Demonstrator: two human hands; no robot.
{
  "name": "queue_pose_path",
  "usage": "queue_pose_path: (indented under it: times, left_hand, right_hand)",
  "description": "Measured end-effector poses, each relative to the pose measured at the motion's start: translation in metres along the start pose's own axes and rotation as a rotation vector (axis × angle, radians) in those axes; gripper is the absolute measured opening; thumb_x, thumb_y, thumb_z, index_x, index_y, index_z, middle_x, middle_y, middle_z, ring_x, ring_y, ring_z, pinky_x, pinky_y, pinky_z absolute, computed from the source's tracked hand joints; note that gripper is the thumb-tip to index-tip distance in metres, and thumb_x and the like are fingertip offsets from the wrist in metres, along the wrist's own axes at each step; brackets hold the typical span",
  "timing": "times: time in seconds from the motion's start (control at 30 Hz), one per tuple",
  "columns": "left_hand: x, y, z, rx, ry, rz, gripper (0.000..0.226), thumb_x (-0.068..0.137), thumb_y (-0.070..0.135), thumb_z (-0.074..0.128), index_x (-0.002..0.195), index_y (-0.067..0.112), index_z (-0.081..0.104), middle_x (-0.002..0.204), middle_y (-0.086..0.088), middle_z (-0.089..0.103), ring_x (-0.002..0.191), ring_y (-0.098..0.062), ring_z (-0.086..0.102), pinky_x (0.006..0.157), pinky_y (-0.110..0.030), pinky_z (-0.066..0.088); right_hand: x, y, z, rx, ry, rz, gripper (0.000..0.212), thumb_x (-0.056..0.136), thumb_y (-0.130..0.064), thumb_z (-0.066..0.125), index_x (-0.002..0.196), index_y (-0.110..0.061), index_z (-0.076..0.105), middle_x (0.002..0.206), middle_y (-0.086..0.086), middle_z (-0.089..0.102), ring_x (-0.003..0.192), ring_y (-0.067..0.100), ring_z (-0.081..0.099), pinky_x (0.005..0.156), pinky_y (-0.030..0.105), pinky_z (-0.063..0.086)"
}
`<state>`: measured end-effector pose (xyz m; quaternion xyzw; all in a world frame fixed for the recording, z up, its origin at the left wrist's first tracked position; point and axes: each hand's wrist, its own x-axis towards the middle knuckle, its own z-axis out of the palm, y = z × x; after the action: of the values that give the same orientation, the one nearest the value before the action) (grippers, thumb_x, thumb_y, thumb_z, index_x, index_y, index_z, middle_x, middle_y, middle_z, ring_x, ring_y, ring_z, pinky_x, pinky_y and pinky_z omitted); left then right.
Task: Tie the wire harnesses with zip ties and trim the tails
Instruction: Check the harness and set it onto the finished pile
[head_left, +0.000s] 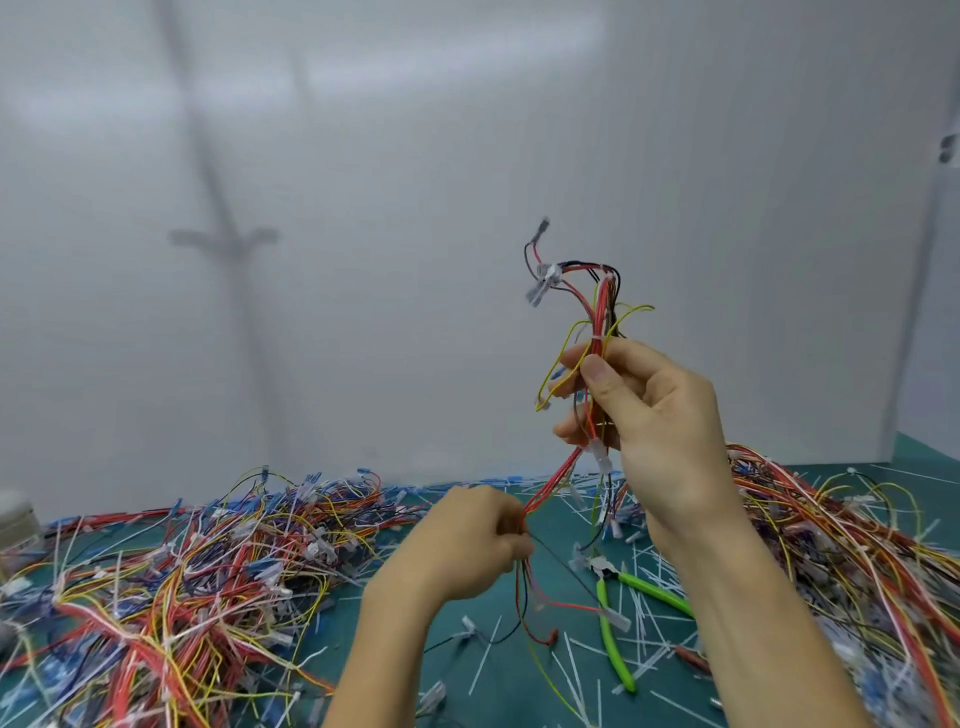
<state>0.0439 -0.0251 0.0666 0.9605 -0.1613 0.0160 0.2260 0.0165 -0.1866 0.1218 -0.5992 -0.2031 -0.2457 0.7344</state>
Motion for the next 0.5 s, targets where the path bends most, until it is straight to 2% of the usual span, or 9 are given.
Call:
queue_pose_path:
  times: [0.1,0.2,0.33,0.43,0.5]
  left_hand:
    - [0.011,0.005,0.019,-0.066,0.132,0.061,0.011,0.093,0.018,0.056,0.087,0.011,0.061,0.084,-0.004,0.072,0.083,-0.022,0.067,0.080,-0.042,0.053]
    - [0.016,0.009,0.034,-0.368,0.191,0.102,0.013,0.096,0.015,0.056,0.087,0.007,0.059,0.078,-0.004,0.073,0.073,-0.016,0.071,0.077,-0.042,0.057]
    - [0.020,0.012,0.053,-0.630,0.300,0.116,0.013,0.096,0.015,0.060,0.085,0.008,0.060,0.072,-0.008,0.071,0.069,-0.022,0.072,0.069,-0.032,0.060]
    - [0.020,0.016,0.063,-0.612,0.308,0.151,0.013,0.096,0.019,0.061,0.089,0.014,0.072,0.068,0.003,0.070,0.068,-0.013,0.069,0.070,-0.026,0.055]
    - [0.018,0.023,0.068,-0.489,0.329,0.206,0.016,0.098,0.021,0.058,0.096,0.019,0.074,0.079,0.007,0.072,0.075,-0.007,0.067,0.077,-0.027,0.053]
  right_hand:
    - [0.001,-0.001,-0.002,0.036,0.008,-0.032,0.023,0.101,-0.008,0.049,0.093,-0.015,0.069,0.067,-0.003,0.067,0.049,0.010,0.051,0.051,0.021,0.050]
    - [0.002,0.000,-0.010,0.072,0.032,-0.027,0.022,0.102,-0.008,0.048,0.096,-0.014,0.068,0.068,-0.004,0.064,0.048,0.009,0.045,0.049,0.021,0.046]
    - [0.007,0.001,-0.026,0.057,0.035,0.011,0.026,0.103,-0.008,0.046,0.095,-0.019,0.069,0.067,-0.008,0.062,0.047,0.010,0.042,0.048,0.023,0.039]
    - [0.014,-0.003,-0.040,0.037,0.030,0.022,0.029,0.103,-0.006,0.045,0.094,-0.018,0.069,0.066,-0.007,0.060,0.046,0.009,0.038,0.046,0.023,0.033]
    - [0.019,-0.007,-0.051,0.034,0.005,0.025,0.029,0.104,-0.007,0.044,0.096,-0.017,0.069,0.068,-0.008,0.060,0.047,0.009,0.037,0.044,0.019,0.029]
